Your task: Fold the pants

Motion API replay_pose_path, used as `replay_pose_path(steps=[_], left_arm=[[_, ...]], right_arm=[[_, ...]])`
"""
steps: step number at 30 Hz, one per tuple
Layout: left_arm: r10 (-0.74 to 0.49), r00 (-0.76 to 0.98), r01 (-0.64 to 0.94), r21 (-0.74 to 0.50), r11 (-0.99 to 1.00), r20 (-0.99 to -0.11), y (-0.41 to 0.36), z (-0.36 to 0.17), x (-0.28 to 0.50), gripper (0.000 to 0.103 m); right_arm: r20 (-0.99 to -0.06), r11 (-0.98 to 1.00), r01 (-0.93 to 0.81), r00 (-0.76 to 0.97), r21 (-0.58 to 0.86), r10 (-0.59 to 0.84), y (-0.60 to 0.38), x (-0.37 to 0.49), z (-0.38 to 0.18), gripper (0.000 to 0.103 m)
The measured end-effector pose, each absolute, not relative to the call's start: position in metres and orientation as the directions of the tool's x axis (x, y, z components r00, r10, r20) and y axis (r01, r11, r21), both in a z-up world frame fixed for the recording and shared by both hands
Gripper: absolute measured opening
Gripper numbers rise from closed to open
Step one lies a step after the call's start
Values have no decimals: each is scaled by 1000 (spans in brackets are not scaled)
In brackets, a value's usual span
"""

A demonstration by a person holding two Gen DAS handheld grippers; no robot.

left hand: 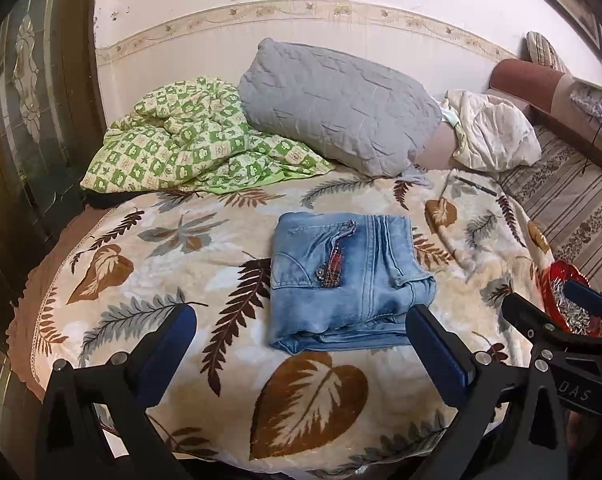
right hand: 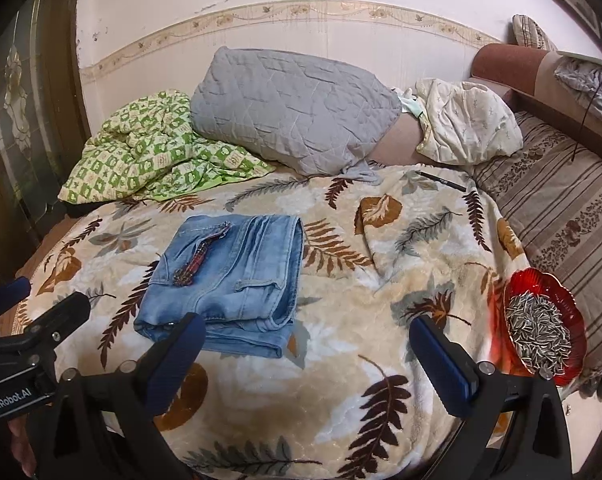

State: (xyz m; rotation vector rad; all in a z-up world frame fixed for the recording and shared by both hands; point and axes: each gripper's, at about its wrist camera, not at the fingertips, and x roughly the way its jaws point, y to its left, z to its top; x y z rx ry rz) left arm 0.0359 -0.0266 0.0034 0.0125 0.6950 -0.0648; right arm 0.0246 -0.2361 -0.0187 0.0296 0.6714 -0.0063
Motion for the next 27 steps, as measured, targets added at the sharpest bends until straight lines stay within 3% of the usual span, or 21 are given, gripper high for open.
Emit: replay_pose_path(steps=[27], left_arm=[[-79,765,58,-54,997,-639,-15,5,28,103]], right_arm=[[-618,999,32,786,29,-7,-239,14,-17,103]])
